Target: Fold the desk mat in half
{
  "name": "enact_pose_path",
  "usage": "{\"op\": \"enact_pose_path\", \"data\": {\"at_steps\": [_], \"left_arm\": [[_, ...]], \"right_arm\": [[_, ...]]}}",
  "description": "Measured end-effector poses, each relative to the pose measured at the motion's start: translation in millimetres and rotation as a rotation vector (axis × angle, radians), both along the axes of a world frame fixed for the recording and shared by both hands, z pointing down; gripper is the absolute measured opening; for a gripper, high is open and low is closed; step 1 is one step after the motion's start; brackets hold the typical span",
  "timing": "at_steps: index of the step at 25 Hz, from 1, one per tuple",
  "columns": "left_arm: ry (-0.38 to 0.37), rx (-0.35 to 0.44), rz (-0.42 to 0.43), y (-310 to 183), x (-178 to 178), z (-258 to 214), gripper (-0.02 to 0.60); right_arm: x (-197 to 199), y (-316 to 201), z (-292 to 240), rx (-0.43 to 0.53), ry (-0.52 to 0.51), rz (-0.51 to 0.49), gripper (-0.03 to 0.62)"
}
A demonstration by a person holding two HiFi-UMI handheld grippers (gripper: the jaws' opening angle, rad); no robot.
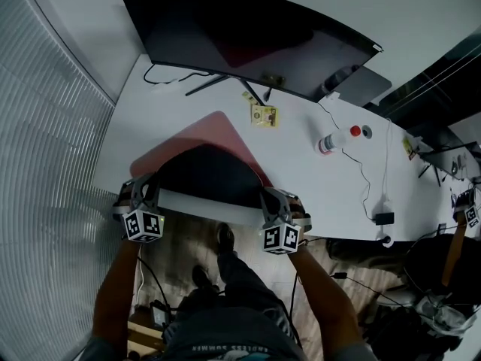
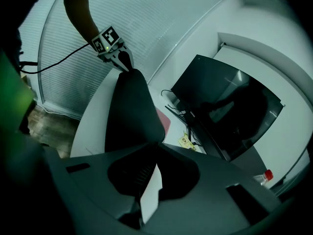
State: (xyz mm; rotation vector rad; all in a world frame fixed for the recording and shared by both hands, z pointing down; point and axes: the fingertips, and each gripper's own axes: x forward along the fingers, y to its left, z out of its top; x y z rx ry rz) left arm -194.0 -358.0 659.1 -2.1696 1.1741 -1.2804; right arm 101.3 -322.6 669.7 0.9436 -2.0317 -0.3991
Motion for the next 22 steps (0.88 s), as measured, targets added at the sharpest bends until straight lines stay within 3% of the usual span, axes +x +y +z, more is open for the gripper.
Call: {"op": "enact_pose_path", "data": {"at_steps": [18, 22], "left_arm": [[0.022, -0.099, -0.04, -58.0, 4.9, 38.5, 0.052], [0.021, -0.095, -0.072, -69.5, 1.3, 46.6, 0.015]], "right_arm": [[7.6, -54.7, 52.1, -0.162, -0.003, 0.085, 0.034], [8.4, -62.3, 60.9, -0.187, 0.003, 0.095, 0.031]]}}
